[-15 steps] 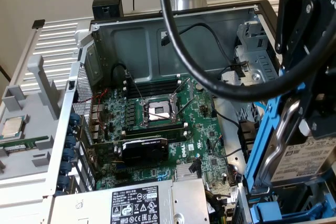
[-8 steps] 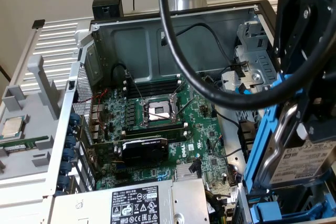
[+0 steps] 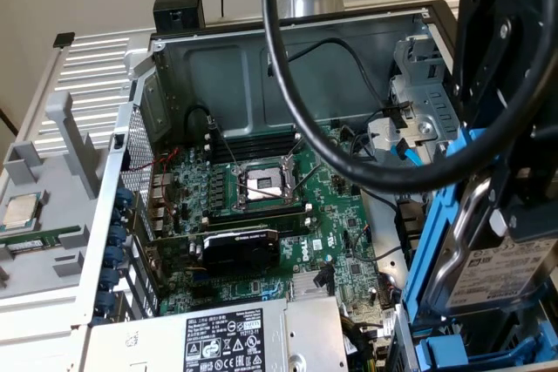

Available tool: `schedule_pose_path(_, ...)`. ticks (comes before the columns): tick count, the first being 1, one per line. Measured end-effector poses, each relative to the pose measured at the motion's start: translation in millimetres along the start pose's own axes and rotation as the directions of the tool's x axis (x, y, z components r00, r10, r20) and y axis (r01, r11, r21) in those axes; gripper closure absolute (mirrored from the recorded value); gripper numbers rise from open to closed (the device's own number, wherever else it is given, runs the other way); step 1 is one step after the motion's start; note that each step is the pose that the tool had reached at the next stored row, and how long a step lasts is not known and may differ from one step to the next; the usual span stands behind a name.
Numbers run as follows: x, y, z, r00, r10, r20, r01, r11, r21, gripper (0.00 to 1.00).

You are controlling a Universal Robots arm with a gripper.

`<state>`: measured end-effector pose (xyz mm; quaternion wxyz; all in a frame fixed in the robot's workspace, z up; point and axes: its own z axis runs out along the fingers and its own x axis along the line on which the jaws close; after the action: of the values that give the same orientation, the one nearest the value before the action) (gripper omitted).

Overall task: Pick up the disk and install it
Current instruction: 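Insert the disk into the insertion slot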

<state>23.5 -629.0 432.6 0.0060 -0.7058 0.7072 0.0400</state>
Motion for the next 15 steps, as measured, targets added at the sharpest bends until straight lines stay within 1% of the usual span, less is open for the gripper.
schedule_pose_path(15,0.2,-1.3,3.6,1.0000,0.000,-0.0001,0.000,1.0000,0.0000,0.63)
